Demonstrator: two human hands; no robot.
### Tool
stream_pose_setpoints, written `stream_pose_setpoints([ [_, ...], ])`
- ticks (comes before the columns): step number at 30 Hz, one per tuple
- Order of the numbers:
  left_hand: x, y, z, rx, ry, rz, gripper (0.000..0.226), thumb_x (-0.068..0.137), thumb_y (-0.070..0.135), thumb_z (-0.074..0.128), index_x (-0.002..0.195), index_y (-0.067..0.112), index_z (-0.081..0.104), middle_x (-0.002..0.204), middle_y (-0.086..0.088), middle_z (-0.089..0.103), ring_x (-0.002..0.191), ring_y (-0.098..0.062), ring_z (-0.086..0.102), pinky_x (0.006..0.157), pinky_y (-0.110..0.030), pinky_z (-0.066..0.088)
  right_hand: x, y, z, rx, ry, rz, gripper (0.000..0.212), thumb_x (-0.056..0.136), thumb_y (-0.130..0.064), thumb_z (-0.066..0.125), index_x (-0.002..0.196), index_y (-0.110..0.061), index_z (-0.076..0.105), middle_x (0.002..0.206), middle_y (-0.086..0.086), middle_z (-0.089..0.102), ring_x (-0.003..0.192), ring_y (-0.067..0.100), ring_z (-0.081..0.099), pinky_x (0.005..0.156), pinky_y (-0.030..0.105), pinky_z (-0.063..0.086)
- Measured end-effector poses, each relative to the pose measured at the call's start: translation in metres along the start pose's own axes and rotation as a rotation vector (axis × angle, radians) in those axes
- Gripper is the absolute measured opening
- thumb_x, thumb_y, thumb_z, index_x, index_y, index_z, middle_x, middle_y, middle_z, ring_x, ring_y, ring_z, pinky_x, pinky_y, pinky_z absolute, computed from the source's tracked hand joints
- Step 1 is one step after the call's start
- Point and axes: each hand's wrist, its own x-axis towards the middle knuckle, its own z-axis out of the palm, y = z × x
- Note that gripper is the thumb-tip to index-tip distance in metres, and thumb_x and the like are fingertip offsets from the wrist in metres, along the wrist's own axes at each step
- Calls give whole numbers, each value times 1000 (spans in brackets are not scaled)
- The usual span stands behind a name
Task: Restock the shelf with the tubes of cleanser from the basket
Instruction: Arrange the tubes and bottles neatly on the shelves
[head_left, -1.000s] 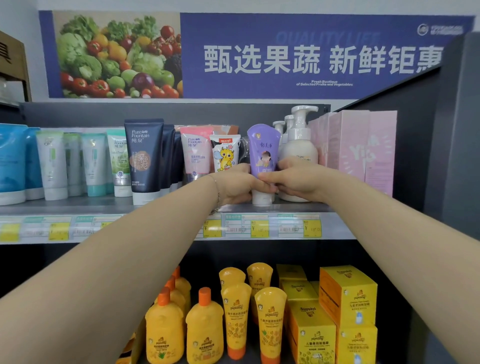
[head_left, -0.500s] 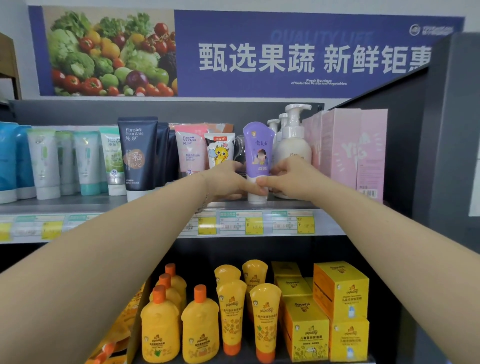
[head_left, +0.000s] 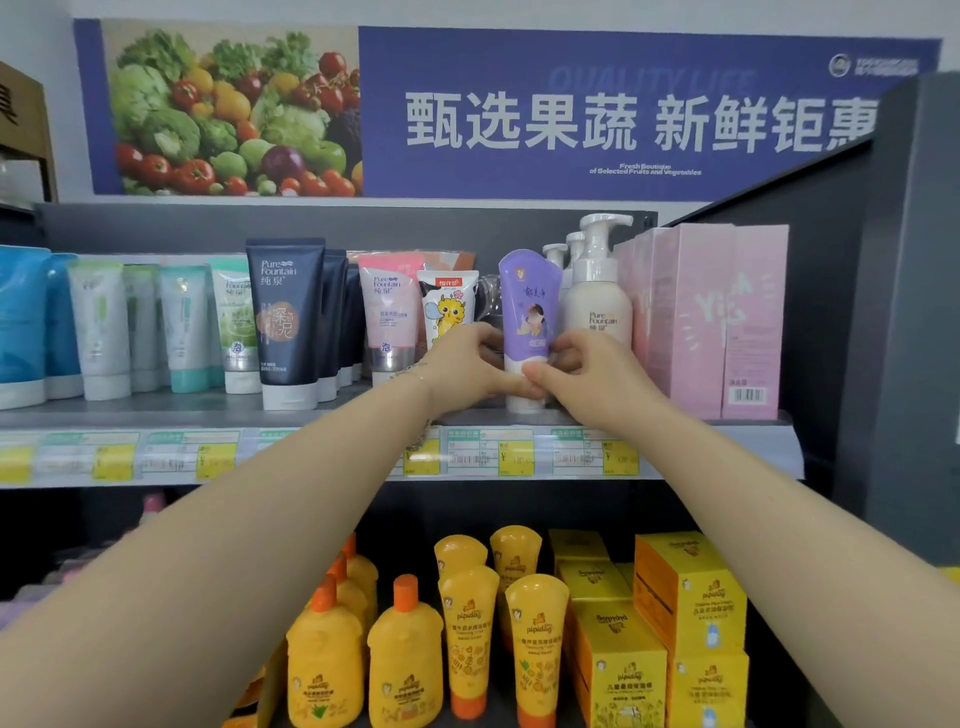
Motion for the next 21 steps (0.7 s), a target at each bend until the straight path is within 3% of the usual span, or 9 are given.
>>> stream_pose_setpoints([
  [3,2,-6,-1,35,19,13,61,52,30,94,99,16,59,90,-3,71,85,-21,67,78,-31,54,-2,1,1,25,22,10,40,84,-42,68,114,-18,63,100,-5,67,92,14,64,87,36,53],
  [6,1,-9,-1,20,26,26,60,51,29,95,98,15,61,88,-3,73,85,-20,69,80,-34,57,-3,1,2,34,34,14,41,83,-44,70,114,-19,61,98,-6,66,89,13,64,85,36,55],
  [13,2,-9,1,29,9,36,47,61,25,90,96,14,62,86,0,74,81,-15,71,77,-32,58,-9,-3,1,41,77,32,33,84,-42,71,103,-20,55,89,-5,66,83,13,63,75,33,52],
  [17,2,-9,2,75,17,67,43,64,28,88,96,15,63,87,0,74,82,-15,70,71,-25,55,-10,-3,2,46,109,37,31,84,-42,71,99,-21,55,88,-4,67,82,12,63,72,30,51],
  [21,4,-12,2,102,29,74,42,62,34,89,93,19,63,92,1,73,87,-16,69,80,-33,56,-9,-1,0,56,80,39,29,84,-43,70,104,-23,63,91,-4,71,84,12,65,77,31,54],
])
